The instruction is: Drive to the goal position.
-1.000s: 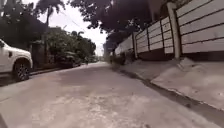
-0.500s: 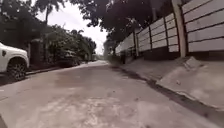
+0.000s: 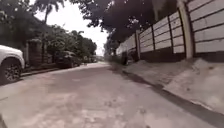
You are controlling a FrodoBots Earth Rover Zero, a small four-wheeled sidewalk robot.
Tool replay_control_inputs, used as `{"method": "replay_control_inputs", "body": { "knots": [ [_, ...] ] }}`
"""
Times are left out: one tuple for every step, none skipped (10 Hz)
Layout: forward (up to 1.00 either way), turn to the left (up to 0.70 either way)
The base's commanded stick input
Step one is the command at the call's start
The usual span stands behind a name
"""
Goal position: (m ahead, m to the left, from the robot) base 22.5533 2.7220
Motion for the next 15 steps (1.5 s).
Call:
{"method": "replay_control_inputs", "body": {
  "knots": [
    [0.7,0.0],
    [0.7,0.0],
    [0.7,0.0],
    [0.7,0.0],
    [0.7,0.0],
    [0.7,0.0],
    [0.7,0.0],
    [0.7,0.0],
    [0.7,0.0],
    [0.7,0.0],
    [0.7,0.0],
    [0.7,0.0],
    [0.7,0.0],
    [0.7,0.0],
    [0.7,0.0]
  ]
}}
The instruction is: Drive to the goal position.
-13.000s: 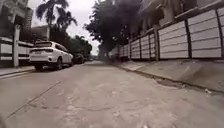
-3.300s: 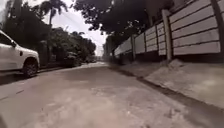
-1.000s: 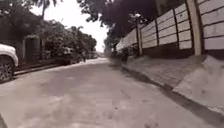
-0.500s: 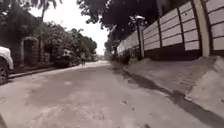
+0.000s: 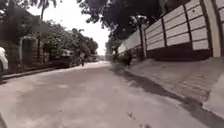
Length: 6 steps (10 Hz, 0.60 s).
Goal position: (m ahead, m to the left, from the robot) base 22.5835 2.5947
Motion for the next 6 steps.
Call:
{"method": "replay_control_inputs", "body": {
  "knots": [
    [0.7,0.0],
    [0.7,0.0],
    [0.7,0.0],
    [0.7,0.0],
    [0.7,0.0],
    [0.7,0.0]
  ]
}}
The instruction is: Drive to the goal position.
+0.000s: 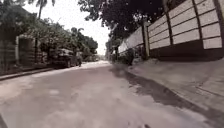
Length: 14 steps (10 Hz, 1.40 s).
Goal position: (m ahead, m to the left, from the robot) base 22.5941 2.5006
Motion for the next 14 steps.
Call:
{"method": "replay_control_inputs", "body": {
  "knots": [
    [0.7,0.0],
    [0.7,0.0],
    [0.7,0.0],
    [0.7,0.0],
    [0.7,0.0],
    [0.7,0.0],
    [0.7,0.0],
    [0.7,0.0],
    [0.7,0.0],
    [0.7,0.0],
    [0.7,0.0],
    [0.7,0.0],
    [0.7,0.0],
    [0.7,0.0]
  ]
}}
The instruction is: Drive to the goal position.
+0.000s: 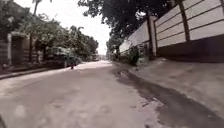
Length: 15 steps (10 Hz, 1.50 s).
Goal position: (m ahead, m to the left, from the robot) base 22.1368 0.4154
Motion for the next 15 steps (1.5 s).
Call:
{"method": "replay_control_inputs", "body": {
  "knots": [
    [0.7,0.1],
    [0.7,0.35],
    [0.7,0.35],
    [0.7,0.35],
    [0.7,0.35],
    [0.7,0.16],
    [0.7,0.0],
    [0.7,0.0],
    [0.7,0.0],
    [0.7,0.0],
    [0.7,0.0],
    [0.7,0.0],
    [0.7,0.0],
    [0.7,0.0],
    [0.7,0.0]
  ]
}}
